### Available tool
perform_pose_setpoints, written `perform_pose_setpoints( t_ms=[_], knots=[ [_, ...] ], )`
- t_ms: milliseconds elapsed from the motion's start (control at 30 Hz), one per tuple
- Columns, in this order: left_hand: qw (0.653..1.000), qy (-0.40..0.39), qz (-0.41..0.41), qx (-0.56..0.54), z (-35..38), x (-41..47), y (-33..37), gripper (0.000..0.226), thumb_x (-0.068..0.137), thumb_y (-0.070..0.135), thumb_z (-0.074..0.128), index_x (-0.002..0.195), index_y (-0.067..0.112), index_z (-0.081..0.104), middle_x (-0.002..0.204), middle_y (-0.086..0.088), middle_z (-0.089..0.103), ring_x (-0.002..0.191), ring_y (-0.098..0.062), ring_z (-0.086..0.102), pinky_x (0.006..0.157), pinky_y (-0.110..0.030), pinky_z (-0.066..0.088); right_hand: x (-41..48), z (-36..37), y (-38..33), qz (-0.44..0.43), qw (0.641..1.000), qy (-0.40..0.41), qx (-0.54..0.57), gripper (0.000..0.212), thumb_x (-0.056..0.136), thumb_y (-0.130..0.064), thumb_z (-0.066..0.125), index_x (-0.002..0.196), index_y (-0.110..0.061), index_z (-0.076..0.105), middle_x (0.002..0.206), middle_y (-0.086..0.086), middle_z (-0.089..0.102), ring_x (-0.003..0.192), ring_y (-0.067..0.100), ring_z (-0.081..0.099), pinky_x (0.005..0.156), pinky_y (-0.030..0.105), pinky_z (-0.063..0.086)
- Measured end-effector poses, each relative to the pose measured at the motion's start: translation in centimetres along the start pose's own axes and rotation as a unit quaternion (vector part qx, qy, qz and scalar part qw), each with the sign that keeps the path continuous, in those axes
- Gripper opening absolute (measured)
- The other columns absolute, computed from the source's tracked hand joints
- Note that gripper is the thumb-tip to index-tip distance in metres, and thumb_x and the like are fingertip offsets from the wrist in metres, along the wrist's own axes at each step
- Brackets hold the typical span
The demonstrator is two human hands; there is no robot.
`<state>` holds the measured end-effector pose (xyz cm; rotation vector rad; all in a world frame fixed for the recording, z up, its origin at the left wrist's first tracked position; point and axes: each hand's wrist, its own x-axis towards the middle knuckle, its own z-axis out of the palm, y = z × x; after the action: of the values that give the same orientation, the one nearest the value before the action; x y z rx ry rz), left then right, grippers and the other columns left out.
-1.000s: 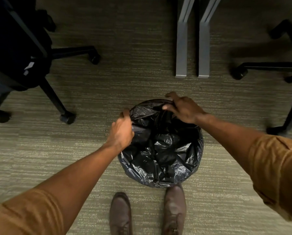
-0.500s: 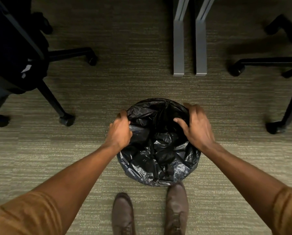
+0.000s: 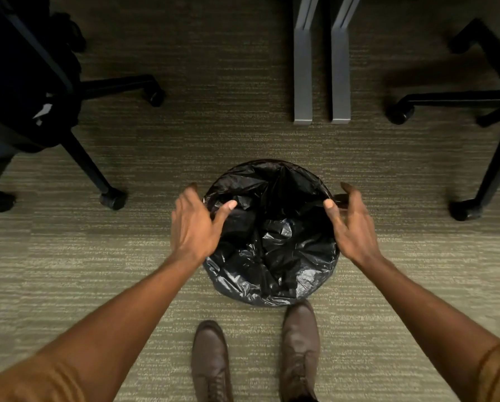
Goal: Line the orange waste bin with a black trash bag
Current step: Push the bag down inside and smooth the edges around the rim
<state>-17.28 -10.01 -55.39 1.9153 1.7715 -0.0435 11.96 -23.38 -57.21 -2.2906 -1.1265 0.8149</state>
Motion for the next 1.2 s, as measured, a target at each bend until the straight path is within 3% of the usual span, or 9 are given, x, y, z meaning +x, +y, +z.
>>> perform_pose_setpoints(
  t_ms=[100,267,367,500,633,800,900,1067,1200],
  knots=[
    [0.995,0.057,-0.070,-0.042,0.3,-3.1,-0.2,0.091,0.095,0.069,0.065,0.151,0.001,0.041,0.141,-0.017,0.056,0.120,-0.030,0.061,0.098,-0.046,0.061,-3.2,0.6,0.1,0.029,0.996,0.073,-0.028,0.088,0.099,-0.075,0.049,0.159,-0.014,0.032,0.145,0.013,0.058,0.117,0.025,0.064,0.092,0.050,0.061],
    [0.930,0.001,-0.273,-0.245,1.9,-7.7,0.4,0.061,0.090,0.041,0.086,0.129,0.012,0.049,0.114,-0.009,0.070,0.081,-0.014,0.066,0.059,-0.021,0.051,-8.1,2.2,-0.4,0.095,0.992,0.078,-0.021,0.086,0.094,-0.052,0.074,0.157,-0.013,0.031,0.140,0.016,0.060,0.101,0.027,0.068,0.087,0.045,0.060],
    [0.910,0.010,-0.292,-0.293,2.9,-8.7,0.0,0.036,0.099,0.011,0.079,0.120,0.018,0.050,0.103,-0.003,0.076,0.073,-0.004,0.066,0.049,-0.010,0.046,-9.4,3.4,-0.8,0.123,0.991,0.059,0.013,0.078,0.097,-0.027,0.075,0.157,-0.010,0.030,0.132,0.018,0.069,0.105,0.038,0.073,0.095,0.052,0.061],
    [0.900,0.014,-0.290,-0.325,3.3,-8.9,-0.8,0.033,0.104,-0.002,0.062,0.121,0.022,0.048,0.098,0.004,0.073,0.075,-0.008,0.069,0.043,-0.010,0.048,-9.4,4.6,-1.5,0.120,0.989,0.073,0.052,0.066,0.101,-0.008,0.066,0.158,-0.010,0.031,0.096,-0.001,0.073,0.079,0.022,0.071,0.080,0.039,0.061],
    [0.896,0.012,-0.260,-0.359,3.2,-8.9,-1.1,0.035,0.106,0.002,0.064,0.124,0.025,0.045,0.103,0.008,0.073,0.082,-0.006,0.070,0.052,-0.011,0.052,-9.2,4.6,-0.9,0.138,0.985,0.055,0.084,0.060,0.106,-0.019,0.063,0.157,-0.016,0.032,0.085,-0.013,0.069,0.063,0.002,0.068,0.064,0.031,0.062],
    [0.904,0.023,-0.273,-0.328,2.4,-9.6,-0.5,0.062,0.097,0.033,0.081,0.140,0.009,0.043,0.127,-0.010,0.067,0.098,-0.023,0.068,0.067,-0.014,0.045,-10.3,3.6,-1.7,0.229,0.960,0.094,0.133,0.086,0.091,-0.067,0.067,0.155,-0.020,0.034,0.140,0.014,0.065,0.106,0.026,0.073,0.089,0.047,0.060],
    [0.866,-0.041,-0.352,-0.353,2.1,-10.6,0.2,0.081,0.092,0.055,0.081,0.143,0.007,0.039,0.120,-0.020,0.070,0.095,-0.031,0.072,0.069,-0.030,0.052,-11.6,3.7,-3.1,0.327,0.924,0.097,0.171,0.106,0.078,-0.080,0.067,0.153,-0.013,0.035,0.111,0.013,0.070,0.088,0.025,0.073,0.080,0.048,0.061],
    [0.787,-0.113,-0.418,-0.439,3.5,-12.2,0.7,0.058,0.100,0.037,0.077,0.139,0.002,0.051,0.101,-0.004,0.071,0.092,-0.029,0.077,0.077,-0.030,0.055,-13.3,6.0,-4.8,0.445,0.815,0.003,0.370,0.097,0.077,-0.054,0.091,0.150,-0.008,0.046,0.123,0.012,0.074,0.107,0.033,0.076,0.092,0.056,0.064],
    [0.782,-0.102,-0.417,-0.452,4.4,-12.1,0.6,0.022,0.106,0.005,0.063,0.127,0.008,0.057,0.104,-0.007,0.073,0.091,-0.023,0.071,0.070,-0.030,0.053,-12.9,7.6,-5.0,0.426,0.794,0.028,0.432,0.061,0.082,-0.010,0.089,0.134,-0.008,0.057,0.113,0.010,0.081,0.103,0.028,0.079,0.095,0.045,0.062]
  ],
)
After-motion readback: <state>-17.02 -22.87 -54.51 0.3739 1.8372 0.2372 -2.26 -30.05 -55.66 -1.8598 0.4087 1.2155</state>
